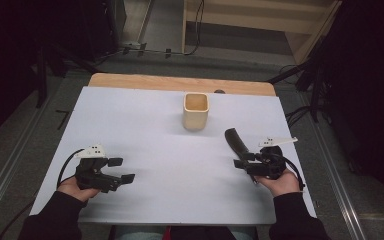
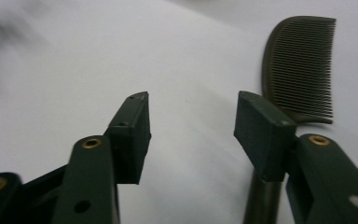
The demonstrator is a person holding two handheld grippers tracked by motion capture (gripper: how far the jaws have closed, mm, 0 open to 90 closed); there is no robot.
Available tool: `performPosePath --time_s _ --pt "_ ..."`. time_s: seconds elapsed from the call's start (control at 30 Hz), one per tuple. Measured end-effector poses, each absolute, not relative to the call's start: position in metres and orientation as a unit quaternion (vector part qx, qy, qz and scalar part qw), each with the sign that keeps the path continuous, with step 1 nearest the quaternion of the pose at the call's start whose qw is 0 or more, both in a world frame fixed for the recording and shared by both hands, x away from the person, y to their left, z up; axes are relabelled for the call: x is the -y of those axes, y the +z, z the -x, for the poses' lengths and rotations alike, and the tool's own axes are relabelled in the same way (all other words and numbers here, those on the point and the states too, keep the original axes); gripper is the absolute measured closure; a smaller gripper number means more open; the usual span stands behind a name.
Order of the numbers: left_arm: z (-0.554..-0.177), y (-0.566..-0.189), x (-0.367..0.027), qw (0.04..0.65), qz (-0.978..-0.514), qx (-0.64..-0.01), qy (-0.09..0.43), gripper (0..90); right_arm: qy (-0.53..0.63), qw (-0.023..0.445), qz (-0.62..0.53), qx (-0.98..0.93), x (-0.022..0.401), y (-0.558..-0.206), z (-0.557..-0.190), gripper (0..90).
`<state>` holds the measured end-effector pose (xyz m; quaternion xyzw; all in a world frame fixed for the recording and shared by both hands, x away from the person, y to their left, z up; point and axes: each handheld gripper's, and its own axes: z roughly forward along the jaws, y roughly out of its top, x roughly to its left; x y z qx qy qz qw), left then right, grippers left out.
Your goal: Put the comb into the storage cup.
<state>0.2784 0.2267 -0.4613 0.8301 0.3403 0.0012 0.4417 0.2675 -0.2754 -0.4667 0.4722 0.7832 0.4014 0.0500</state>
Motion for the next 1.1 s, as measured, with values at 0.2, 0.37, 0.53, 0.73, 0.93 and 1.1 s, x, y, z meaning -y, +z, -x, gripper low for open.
performPosePath --time_s 0.2,0.37,0.53,0.73,0.93,1.1 --pt "-0.278 -0.461 -0.226 0.443 -0.829 -0.341 0.000 17.0 0.413 0.049 -0.470 -0.779 0.273 -0.465 -0.255 35.5" --pt "-0.278 -0.461 -0.226 0.443 -0.829 -0.341 0.000 17.0 0.418 0.049 -0.463 -0.780 0.272 -0.466 -0.246 33.5" --pt "-0.278 -0.461 -0.226 0.442 -0.830 -0.341 -0.001 17.0 0.424 0.050 -0.458 -0.780 0.275 -0.469 -0.237 30.4" --pt "-0.278 -0.461 -0.226 0.443 -0.829 -0.342 -0.001 17.0 0.415 0.060 -0.458 -0.784 0.276 -0.471 -0.230 23.4" --pt "-0.278 -0.461 -0.226 0.441 -0.831 -0.339 0.000 17.0 0.409 0.059 -0.458 -0.787 0.275 -0.475 -0.226 22.1" --pt "-0.278 -0.461 -0.226 0.442 -0.830 -0.340 -0.001 17.1 0.414 0.057 -0.455 -0.786 0.275 -0.475 -0.226 22.1"
